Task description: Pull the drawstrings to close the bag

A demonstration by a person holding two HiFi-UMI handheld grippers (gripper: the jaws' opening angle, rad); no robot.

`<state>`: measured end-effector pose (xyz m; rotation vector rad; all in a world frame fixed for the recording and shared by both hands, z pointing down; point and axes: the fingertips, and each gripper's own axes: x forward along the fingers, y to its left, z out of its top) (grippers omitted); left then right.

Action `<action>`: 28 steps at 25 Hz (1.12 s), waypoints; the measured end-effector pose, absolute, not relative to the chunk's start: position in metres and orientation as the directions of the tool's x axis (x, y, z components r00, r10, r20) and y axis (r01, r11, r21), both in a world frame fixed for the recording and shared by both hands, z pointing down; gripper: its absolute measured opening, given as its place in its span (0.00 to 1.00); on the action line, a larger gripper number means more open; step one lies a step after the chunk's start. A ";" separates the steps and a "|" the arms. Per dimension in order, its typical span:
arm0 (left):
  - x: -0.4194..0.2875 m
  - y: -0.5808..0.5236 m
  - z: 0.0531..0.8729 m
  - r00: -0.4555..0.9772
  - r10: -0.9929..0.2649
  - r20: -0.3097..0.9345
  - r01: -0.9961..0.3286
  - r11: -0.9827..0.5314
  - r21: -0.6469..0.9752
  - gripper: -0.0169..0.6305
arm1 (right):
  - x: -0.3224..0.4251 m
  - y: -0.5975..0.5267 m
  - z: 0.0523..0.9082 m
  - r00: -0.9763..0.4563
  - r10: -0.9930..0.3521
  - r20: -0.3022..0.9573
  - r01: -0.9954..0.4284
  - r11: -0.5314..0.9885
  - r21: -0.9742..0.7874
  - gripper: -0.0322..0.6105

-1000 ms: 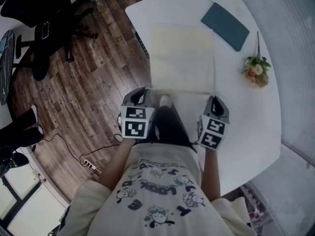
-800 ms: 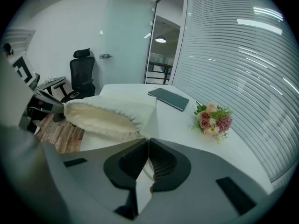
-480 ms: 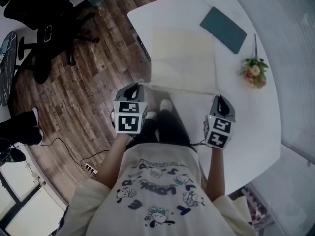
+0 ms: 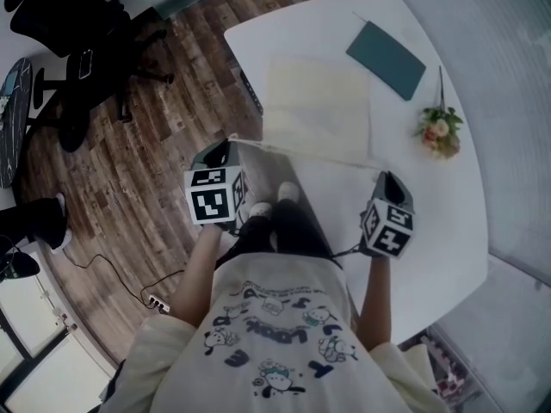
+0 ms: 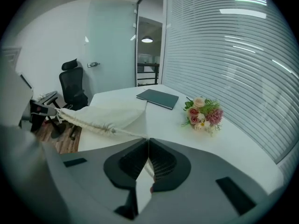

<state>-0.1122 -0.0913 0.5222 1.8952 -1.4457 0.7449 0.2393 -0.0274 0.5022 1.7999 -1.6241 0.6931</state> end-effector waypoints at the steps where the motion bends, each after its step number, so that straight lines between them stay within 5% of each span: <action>1: -0.114 -0.093 0.524 0.242 -0.609 0.755 -0.970 -0.167 0.177 0.10 | 0.243 -0.028 0.502 0.117 -0.676 0.727 -0.993 -0.084 0.082 0.08; 23: -0.130 -0.120 0.533 0.238 -0.625 0.743 -0.957 -0.022 0.288 0.10 | 0.292 -0.008 0.515 0.213 -0.658 0.722 -0.940 -0.339 -0.031 0.08; 28: -0.120 -0.116 0.518 0.299 -0.635 0.712 -0.947 -0.108 0.301 0.10 | 0.270 -0.004 0.525 0.104 -0.654 0.750 -0.975 -0.216 -0.053 0.08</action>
